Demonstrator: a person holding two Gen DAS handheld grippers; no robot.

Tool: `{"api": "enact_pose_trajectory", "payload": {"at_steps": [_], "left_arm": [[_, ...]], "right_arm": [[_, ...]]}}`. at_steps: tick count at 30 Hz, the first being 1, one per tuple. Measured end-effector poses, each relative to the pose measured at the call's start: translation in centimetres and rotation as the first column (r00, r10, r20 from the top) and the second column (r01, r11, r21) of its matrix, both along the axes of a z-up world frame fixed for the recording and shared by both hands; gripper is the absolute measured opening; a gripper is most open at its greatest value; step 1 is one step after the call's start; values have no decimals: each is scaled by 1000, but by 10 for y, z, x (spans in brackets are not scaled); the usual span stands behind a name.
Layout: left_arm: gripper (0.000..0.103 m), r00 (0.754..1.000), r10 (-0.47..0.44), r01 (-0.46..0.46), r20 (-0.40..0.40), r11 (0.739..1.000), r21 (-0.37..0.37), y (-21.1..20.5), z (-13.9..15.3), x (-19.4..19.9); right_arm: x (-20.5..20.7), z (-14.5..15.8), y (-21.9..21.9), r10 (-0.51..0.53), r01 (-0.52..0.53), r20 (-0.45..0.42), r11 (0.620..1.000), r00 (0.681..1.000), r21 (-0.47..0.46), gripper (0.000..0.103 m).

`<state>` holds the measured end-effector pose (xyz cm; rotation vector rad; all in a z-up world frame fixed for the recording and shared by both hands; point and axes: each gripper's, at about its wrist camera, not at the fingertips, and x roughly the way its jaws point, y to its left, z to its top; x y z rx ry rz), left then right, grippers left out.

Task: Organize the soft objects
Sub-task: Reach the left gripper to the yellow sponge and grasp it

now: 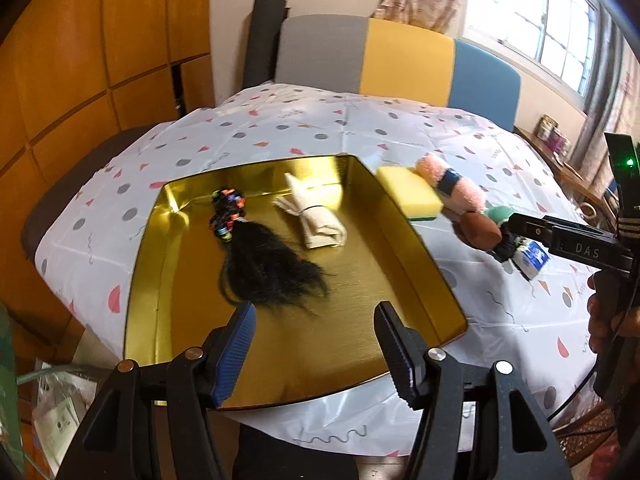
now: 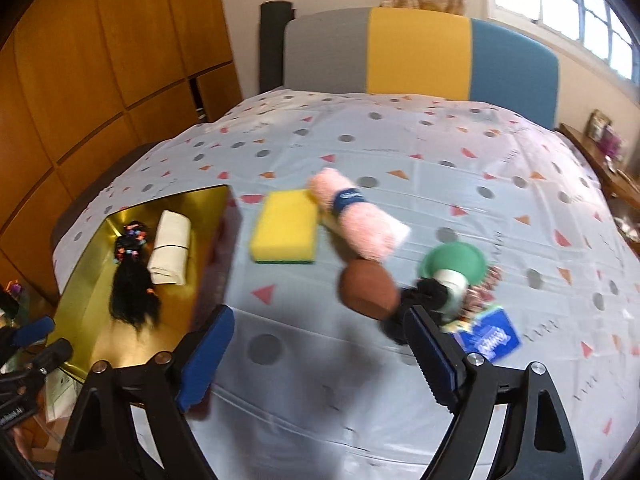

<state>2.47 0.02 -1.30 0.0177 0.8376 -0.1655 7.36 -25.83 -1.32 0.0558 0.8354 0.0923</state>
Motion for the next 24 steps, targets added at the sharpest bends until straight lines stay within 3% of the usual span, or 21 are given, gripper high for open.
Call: {"api": "enact_pose_trajectory", "payload": {"at_steps": [12,15,17,24], "left_arm": [[62,994,-101,101,-33,995,11,-44,0,11],[62,990,-132,132,-48,991,6,-56,0,16],[62,988,-147,148,-50,989,12,-64,1,19],[62,977,-197,197,-80,980,-2,-92,3,45]], "right_arm": [[-18,-3,-102,-224,225,33,974,974,-25,87],[-20,-9,-125,-291,292,33,957,956,1,87],[-21,-13,-141,-341,339,12,938,940,68,88],[-25,-12,-155,-388,382,10,912,922,146,89]]}}
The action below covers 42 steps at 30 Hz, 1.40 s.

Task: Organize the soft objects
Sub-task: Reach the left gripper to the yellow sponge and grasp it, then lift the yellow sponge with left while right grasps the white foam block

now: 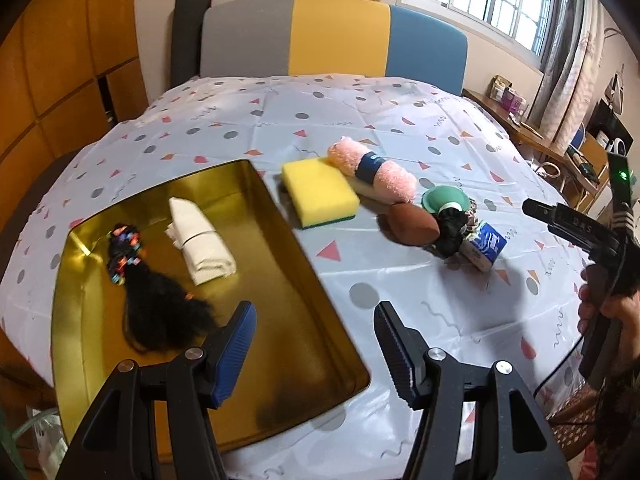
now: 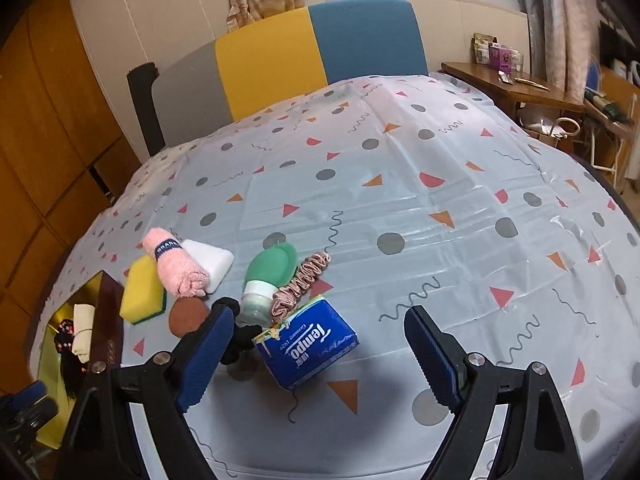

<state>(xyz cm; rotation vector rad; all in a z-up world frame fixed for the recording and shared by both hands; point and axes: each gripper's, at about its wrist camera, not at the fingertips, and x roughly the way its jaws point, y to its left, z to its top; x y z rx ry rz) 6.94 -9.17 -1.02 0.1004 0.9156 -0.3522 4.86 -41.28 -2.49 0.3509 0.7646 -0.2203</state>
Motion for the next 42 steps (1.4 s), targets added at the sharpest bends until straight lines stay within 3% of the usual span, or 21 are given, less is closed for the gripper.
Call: {"api": "enact_pose_trajectory", "payload": {"at_steps": [7,10,19,24,34,36,42], "left_arm": [[63,998,-27,26,-60,1000,-10,-31,4,58],[74,996,-27,25,-83,1000,-18,-45,2,86],[84,972,24,-24,-234,1000,3,-74,-34,167],[87,955,60,-56,-291,998,23,-76,-51,190],[86,944,85,-66,-319,995,69,-88,-73,209],[70,951,89,-58,-295,992,112,-90,-75,209],[65,973,45,-26,-224,996,86,-84,-61,188]], "right_arm": [[0,3,4,17,-17,14,1000,1000,2,92],[-1,3,5,23,-24,17,1000,1000,11,93],[0,3,2,35,-36,25,998,999,44,93],[3,0,-2,33,-34,14,996,999,79,93],[3,-1,-4,32,-32,8,995,999,89,93],[3,0,-4,32,-33,7,996,999,88,93],[3,-1,-1,39,-39,1,997,999,62,93]]}}
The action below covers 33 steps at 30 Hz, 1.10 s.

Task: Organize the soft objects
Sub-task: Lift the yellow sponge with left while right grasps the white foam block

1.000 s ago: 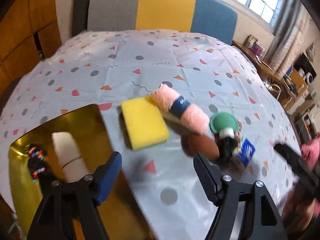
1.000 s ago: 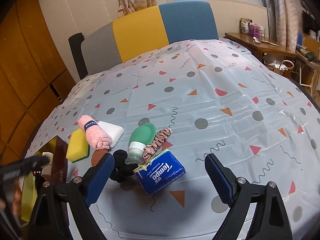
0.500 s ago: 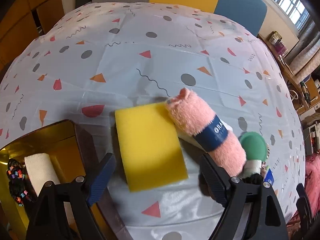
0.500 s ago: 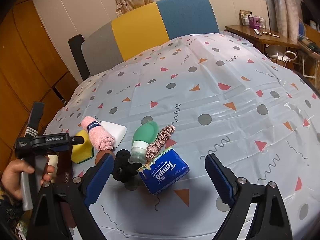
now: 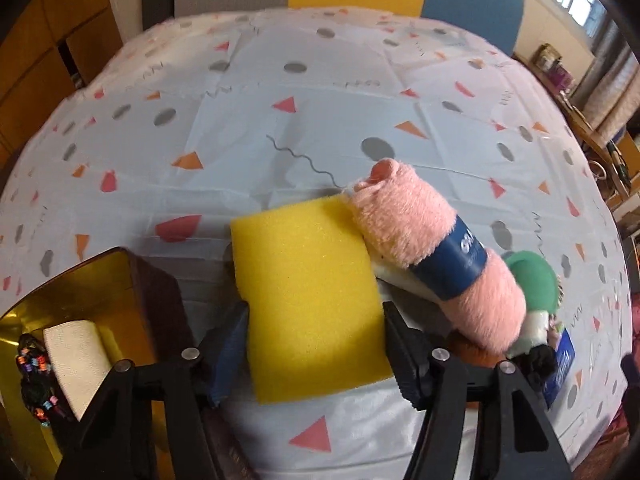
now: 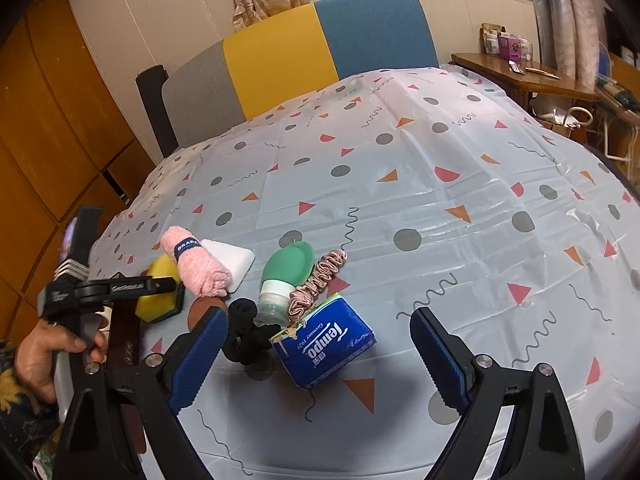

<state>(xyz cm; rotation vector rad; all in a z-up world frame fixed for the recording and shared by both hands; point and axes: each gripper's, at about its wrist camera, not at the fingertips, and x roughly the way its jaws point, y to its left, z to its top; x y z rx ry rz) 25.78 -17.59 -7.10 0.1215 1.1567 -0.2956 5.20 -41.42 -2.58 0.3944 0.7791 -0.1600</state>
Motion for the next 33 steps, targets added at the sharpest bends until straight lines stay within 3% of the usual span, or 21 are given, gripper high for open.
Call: {"api": "enact_pose_trajectory", "payload": {"at_steps": [10,13,21,26,30,33], "left_arm": [[65,978,-156,171,136,979,-109,25,43,-106],[65,965,-205,227,160,965,-134,34,47,-144],[65,954,-194,232,228,961,-151,59,61,-194],[65,956,-156,206,251,960,-189,82,73,-198],[65,959,-116,176,258,959,-223,98,78,-197],[65,964,-88,150,250,959,-242,108,78,-193]], "right_arm": [[3,-5,15,59,-60,-33,998,998,-32,93],[8,-5,27,119,-121,-44,992,992,-44,84],[69,0,78,287,-301,-108,942,952,-148,73],[123,2,78,271,-283,-125,955,955,-92,68],[168,-7,78,278,-279,-158,960,947,18,97],[196,-6,74,230,-224,-147,973,962,54,97]]}}
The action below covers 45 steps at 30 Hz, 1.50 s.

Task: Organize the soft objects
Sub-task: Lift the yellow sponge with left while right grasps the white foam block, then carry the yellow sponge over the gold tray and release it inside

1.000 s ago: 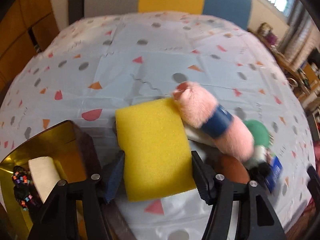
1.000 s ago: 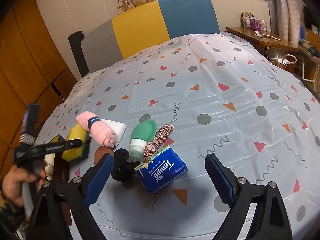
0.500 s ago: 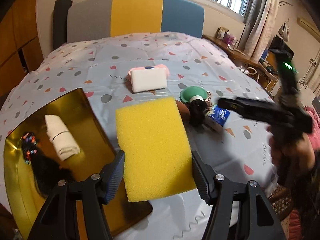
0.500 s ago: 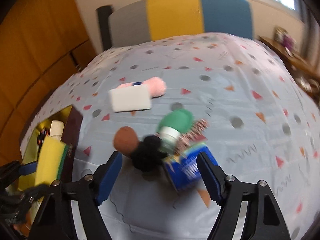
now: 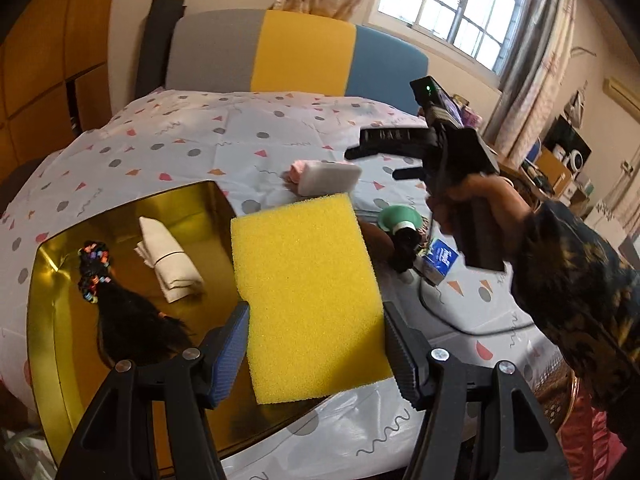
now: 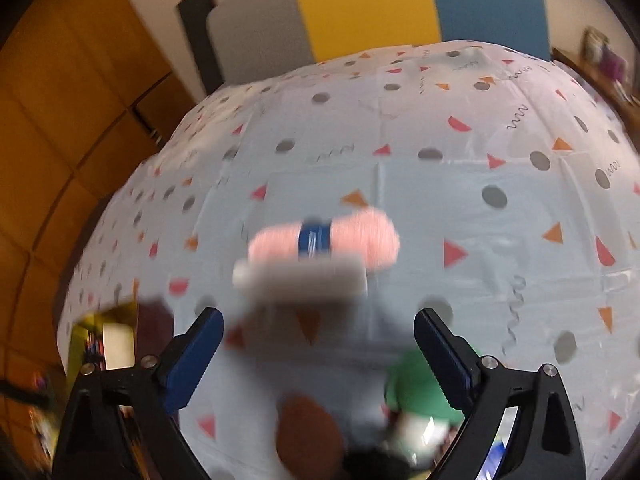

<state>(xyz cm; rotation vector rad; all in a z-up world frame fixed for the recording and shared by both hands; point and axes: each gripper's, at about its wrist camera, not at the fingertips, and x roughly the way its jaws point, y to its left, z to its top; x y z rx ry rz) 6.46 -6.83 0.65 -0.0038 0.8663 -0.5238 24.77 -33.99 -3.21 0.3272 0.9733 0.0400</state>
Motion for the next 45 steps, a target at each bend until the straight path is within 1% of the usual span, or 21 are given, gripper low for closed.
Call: {"api": "enact_pose_trajectory", "payload": {"at_steps": [3,6,9,10,13,14,16,18,20,21,24,27,28,30,31,32,33,34,36,39,45], "left_arm": [[65,1000,19,-20,-17,1000,-14,7,-2,4],[65,999,29,-30,-31,999,-25,10,-4,4],[65,999,33,-34,-38,999,-31,12,-5,3],[65,999,33,-34,-41,999,-35,13,-5,4],[65,999,28,-30,-42,999,-44,13,-5,3],[65,999,25,-27,-40,999,-46,13,-5,2],[65,999,26,-28,-38,998,-48,13,-5,2],[65,999,30,-32,-40,998,-50,14,-5,1],[65,999,33,-35,-37,998,-50,16,-4,0],[65,999,37,-39,-37,998,-48,17,-4,-1],[65,998,51,-53,-37,998,-38,20,-4,-1],[65,997,66,-67,-34,997,-26,23,-3,0],[65,997,73,-74,-33,997,-21,24,-3,0],[65,996,85,-86,-30,996,-10,28,-2,0],[65,995,96,-96,-24,995,0,30,-2,0],[65,994,106,-106,-15,994,17,31,-1,0],[65,993,117,-117,-1,993,34,32,0,-1],[65,992,126,-127,17,991,52,32,1,-1],[65,988,142,-147,58,985,94,33,3,-3],[65,980,159,-175,119,974,141,34,7,-8],[65,966,172,-207,190,962,180,39,18,-20]], "right_arm": [[30,-2,-2,-40,40,-6,999,999,-4,97],[47,-15,1,-2,5,-53,999,999,43,95],[40,-26,17,116,-102,-91,985,989,142,90],[29,-27,29,184,-166,-99,972,978,166,90],[-2,-32,49,311,-285,-125,940,942,188,90],[-13,-32,56,347,-323,-134,930,928,174,90],[-25,-28,61,356,-345,-133,933,925,101,90],[-30,-19,66,359,-364,-116,931,926,-25,90],[-27,-13,74,371,-384,-111,912,922,-144,91],[-23,-12,77,385,-400,-114,899,916,-175,96],[-6,-18,95,445,-472,-160,831,881,-293,98],[17,-36,112,490,-546,-240,749,838,-377,99],[24,-45,119,505,-575,-275,724,818,-381,99],[34,-59,124,500,-592,-318,704,805,-393,96],[39,-66,125,497,-596,-332,706,801,-382,89],[41,-67,125,495,-589,-324,722,807,-364,87],[42,-63,123,490,-569,-291,741,822,-356,64],[42,-58,122,478,-548,-270,751,836,-369,60],[37,-52,123,476,-542,-260,765,840,-349,57],[20,-42,135,489,-542,-235,738,840,-402,56],[-18,-6,151,475,-484,-125,787,871,-381,56]]}}
